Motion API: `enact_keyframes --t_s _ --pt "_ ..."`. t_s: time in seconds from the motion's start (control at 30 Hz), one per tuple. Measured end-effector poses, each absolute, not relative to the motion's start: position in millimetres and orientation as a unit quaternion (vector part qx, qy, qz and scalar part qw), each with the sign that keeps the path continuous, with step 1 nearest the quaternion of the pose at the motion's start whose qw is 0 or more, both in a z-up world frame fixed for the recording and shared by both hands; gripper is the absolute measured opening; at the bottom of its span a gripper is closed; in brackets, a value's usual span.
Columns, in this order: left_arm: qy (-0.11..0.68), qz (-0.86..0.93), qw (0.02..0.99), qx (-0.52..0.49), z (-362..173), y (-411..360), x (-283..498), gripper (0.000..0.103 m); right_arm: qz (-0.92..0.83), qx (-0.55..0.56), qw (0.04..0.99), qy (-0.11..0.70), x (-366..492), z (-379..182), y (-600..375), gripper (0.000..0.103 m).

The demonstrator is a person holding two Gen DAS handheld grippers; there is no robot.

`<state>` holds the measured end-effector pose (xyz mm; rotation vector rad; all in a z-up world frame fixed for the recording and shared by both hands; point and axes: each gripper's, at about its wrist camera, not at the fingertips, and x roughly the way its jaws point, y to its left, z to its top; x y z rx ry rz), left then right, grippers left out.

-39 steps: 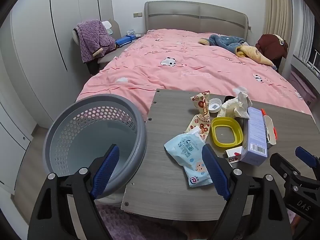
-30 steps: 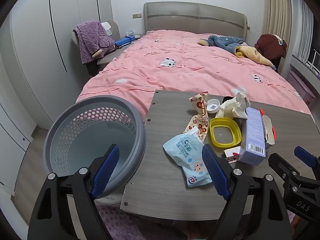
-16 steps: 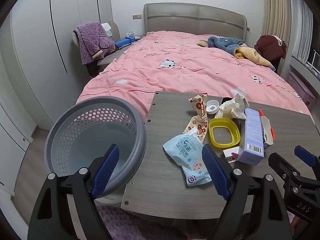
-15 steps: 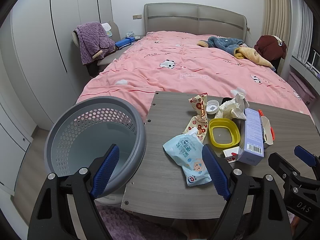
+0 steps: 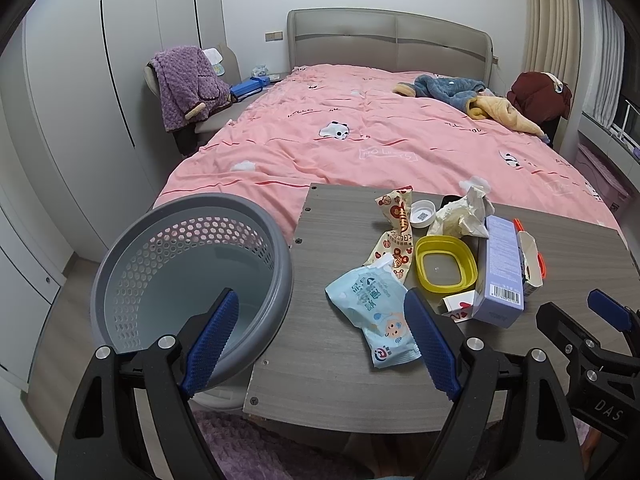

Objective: Collect trash

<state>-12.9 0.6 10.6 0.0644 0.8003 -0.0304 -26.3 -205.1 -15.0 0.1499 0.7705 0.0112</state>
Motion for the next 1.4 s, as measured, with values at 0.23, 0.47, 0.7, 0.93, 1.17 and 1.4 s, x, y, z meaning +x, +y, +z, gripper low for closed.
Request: enact_keyframes --t_s 0.23,0.47,0.7,0.93,1.17,1.4 --pt "0.384 -0.015 0.923 0.032 11 1 -20 0.081 0.008 0.072 0.926 0.372 -33 -12 -203 0.097" --pt "0.376 -0.016 0.926 0.031 16 3 -29 0.081 0.01 0.073 0.929 0.363 -43 -7 -204 0.097" --pt "0.364 -0.016 0.931 0.033 23 3 -41 0.081 0.011 0.073 0.933 0.351 -54 0 -203 0.097" --pt "0.358 -0.017 0.933 0.036 26 1 -48 0.081 0.011 0.074 0.936 0.344 -59 3 -205 0.097" --pt "0.357 -0.018 0.933 0.037 27 0 -50 0.081 0.011 0.073 0.938 0.34 -61 4 -206 0.097" --pt "0.357 -0.017 0.933 0.037 28 0 -50 0.081 0.011 0.074 0.938 0.34 -61 4 -206 0.097"
